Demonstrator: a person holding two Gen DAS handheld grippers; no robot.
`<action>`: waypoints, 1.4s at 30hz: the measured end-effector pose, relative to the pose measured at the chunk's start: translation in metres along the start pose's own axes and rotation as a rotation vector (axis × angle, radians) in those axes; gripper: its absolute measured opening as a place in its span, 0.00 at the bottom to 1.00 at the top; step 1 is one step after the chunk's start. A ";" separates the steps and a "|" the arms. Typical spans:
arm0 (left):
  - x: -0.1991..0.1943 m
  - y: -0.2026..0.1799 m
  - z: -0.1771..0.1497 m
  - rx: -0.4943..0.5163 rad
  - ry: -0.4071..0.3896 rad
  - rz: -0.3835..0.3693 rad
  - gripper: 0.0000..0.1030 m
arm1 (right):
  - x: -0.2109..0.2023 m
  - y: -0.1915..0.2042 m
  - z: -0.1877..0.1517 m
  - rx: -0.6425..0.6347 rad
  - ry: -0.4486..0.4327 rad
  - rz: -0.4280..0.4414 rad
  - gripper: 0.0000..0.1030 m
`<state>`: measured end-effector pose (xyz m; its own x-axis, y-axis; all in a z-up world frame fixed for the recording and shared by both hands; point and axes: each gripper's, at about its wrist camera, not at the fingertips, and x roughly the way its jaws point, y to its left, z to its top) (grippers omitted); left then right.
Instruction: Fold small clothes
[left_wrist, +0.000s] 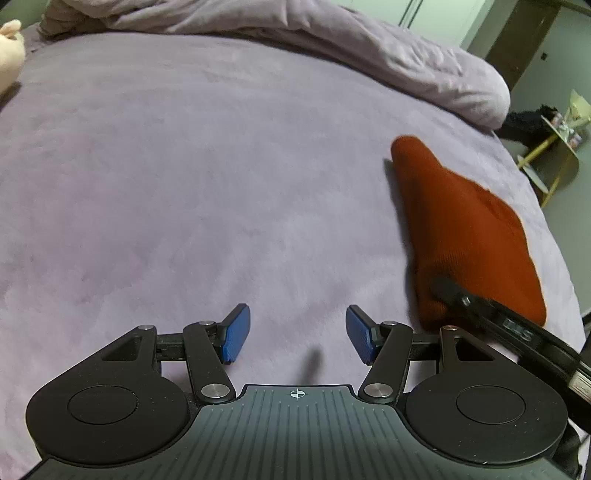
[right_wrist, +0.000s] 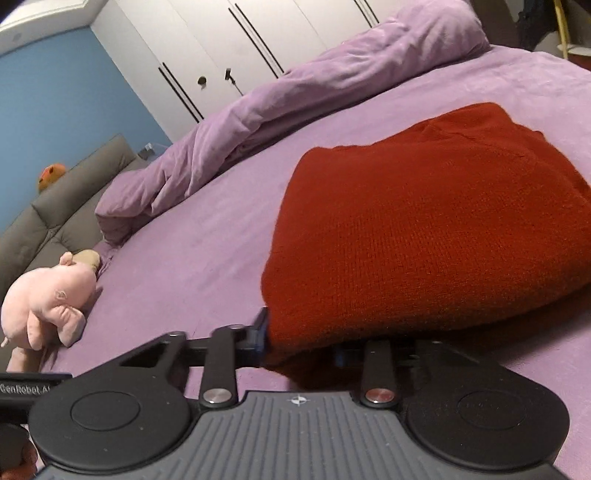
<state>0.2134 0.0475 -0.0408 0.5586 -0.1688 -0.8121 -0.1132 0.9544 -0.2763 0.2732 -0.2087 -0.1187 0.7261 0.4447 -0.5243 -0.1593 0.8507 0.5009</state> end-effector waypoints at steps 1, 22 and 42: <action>-0.002 0.001 0.002 -0.002 -0.010 -0.002 0.61 | -0.002 -0.002 0.001 0.053 0.013 0.045 0.17; 0.030 -0.058 0.025 0.091 -0.020 -0.139 0.65 | -0.107 -0.085 0.041 0.143 -0.146 -0.100 0.54; 0.068 -0.112 0.040 0.164 -0.066 -0.201 0.72 | -0.057 -0.082 0.078 -0.114 -0.115 -0.281 0.10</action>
<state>0.2968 -0.0610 -0.0451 0.6092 -0.3476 -0.7128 0.1371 0.9315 -0.3370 0.2969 -0.3258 -0.0758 0.8221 0.1585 -0.5468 -0.0105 0.9645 0.2638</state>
